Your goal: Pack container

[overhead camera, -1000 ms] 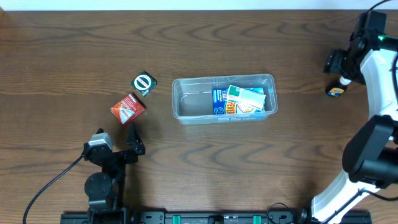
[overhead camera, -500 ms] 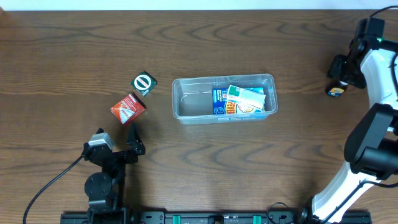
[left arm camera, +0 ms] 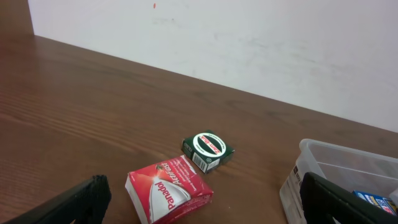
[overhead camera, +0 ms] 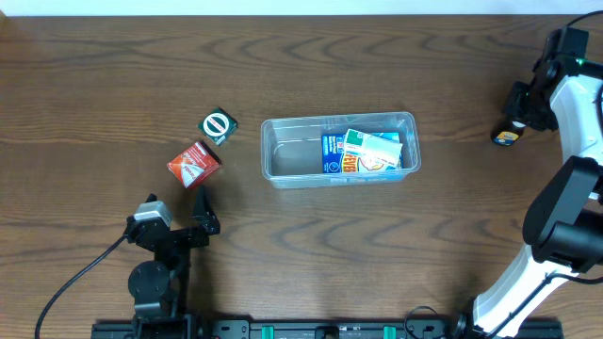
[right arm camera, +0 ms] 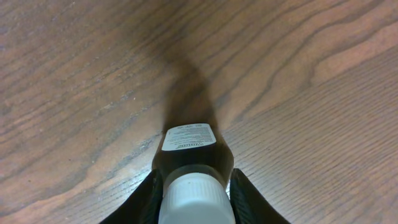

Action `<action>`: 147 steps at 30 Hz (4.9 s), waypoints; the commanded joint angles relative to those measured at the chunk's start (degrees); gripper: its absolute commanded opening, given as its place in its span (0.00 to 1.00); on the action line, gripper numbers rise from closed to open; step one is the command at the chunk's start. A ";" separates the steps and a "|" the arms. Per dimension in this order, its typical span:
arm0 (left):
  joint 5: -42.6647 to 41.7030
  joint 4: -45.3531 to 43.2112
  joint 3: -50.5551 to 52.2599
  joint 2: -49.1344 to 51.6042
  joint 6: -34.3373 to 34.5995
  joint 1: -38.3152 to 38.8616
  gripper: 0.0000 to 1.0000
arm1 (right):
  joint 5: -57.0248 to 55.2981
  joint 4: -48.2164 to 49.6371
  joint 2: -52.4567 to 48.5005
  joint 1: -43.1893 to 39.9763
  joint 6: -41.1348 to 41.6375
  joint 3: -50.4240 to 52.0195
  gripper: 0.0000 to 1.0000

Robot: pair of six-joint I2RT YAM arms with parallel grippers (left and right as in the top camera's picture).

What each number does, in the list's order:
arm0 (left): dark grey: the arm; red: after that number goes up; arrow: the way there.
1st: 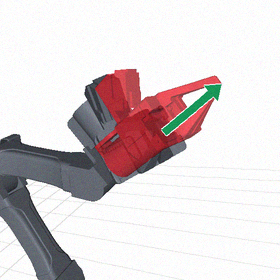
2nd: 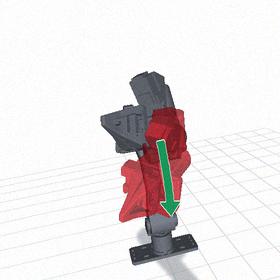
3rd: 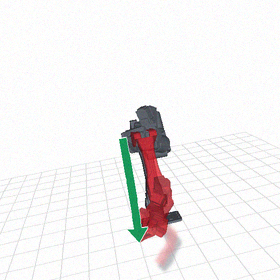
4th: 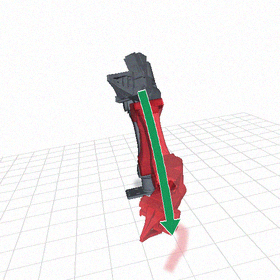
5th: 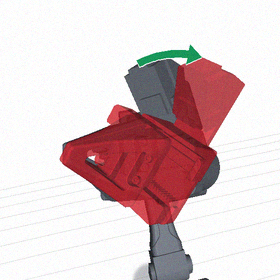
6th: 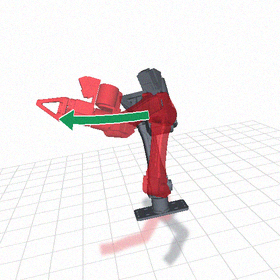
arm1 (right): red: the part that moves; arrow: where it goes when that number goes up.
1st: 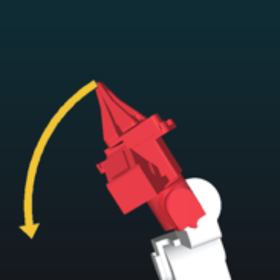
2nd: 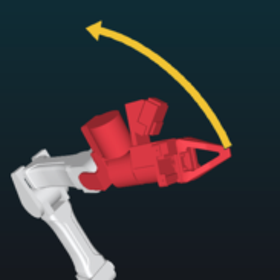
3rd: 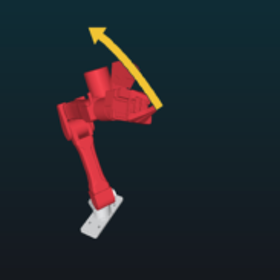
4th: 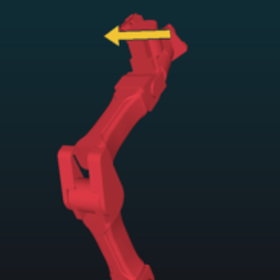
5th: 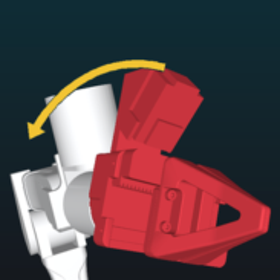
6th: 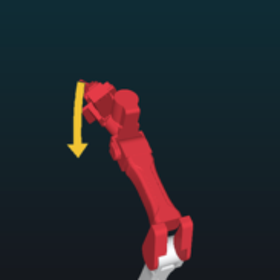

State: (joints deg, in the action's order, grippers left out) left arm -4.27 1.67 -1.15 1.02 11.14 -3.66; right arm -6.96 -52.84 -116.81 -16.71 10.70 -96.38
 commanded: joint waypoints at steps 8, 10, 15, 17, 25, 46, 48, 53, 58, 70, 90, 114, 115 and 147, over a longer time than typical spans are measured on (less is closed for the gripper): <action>-0.68 1.97 0.87 0.07 -0.15 -0.28 0.98 | 0.74 -0.57 -0.92 -0.24 0.20 -0.17 0.21; -0.66 1.97 0.87 0.07 -0.15 -0.28 0.98 | 1.51 -0.76 -0.74 -0.15 0.17 -0.20 0.21; -0.66 1.97 0.87 0.07 -0.15 -0.28 0.98 | 1.66 -1.16 1.70 0.90 -0.72 -0.22 0.23; -0.66 1.97 0.87 0.07 -0.15 -0.28 0.98 | 2.14 -1.14 3.69 1.60 -1.70 -0.26 0.23; -0.66 1.97 0.87 0.07 -0.15 -0.28 0.98 | 8.57 -1.14 14.16 7.17 -10.32 -0.26 0.16; -0.68 1.97 0.87 0.07 -0.15 -0.28 0.98 | 11.52 -0.74 24.61 42.18 -28.79 -0.26 0.18; -0.66 1.97 0.87 0.07 -0.15 -0.28 0.98 | 11.52 -0.72 24.61 44.19 -30.21 -0.26 0.17; -0.66 1.97 0.87 0.07 -0.15 -0.28 0.98 | 11.54 -0.63 24.24 46.64 -32.26 -0.26 0.17; -0.66 1.97 0.87 0.07 -0.15 -0.28 0.98 | 11.76 -0.42 23.23 47.17 -32.70 -0.22 0.17; -0.66 1.97 0.87 0.07 -0.15 -0.28 0.98 | 17.92 -0.22 17.33 47.17 -38.03 -0.22 0.20; -0.66 1.97 0.87 0.07 -0.15 -0.28 0.98 | 23.98 0.13 8.02 47.17 -49.46 -0.22 0.19; -0.66 1.97 0.87 0.07 -0.15 -0.28 0.98 | 28.37 1.53 1.99 47.21 -60.76 -0.20 0.18; -0.66 1.97 0.87 0.07 -0.15 -0.28 0.98 | 28.37 1.73 1.90 47.21 -60.94 -0.22 0.18; -0.66 1.97 0.87 0.07 -0.15 -0.28 0.98 | 25.16 1.31 1.38 47.10 -61.13 0.52 0.25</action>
State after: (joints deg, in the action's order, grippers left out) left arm -4.27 1.67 -1.15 1.02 11.14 -3.66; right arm 17.98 -51.55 -114.91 30.04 -49.78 -96.03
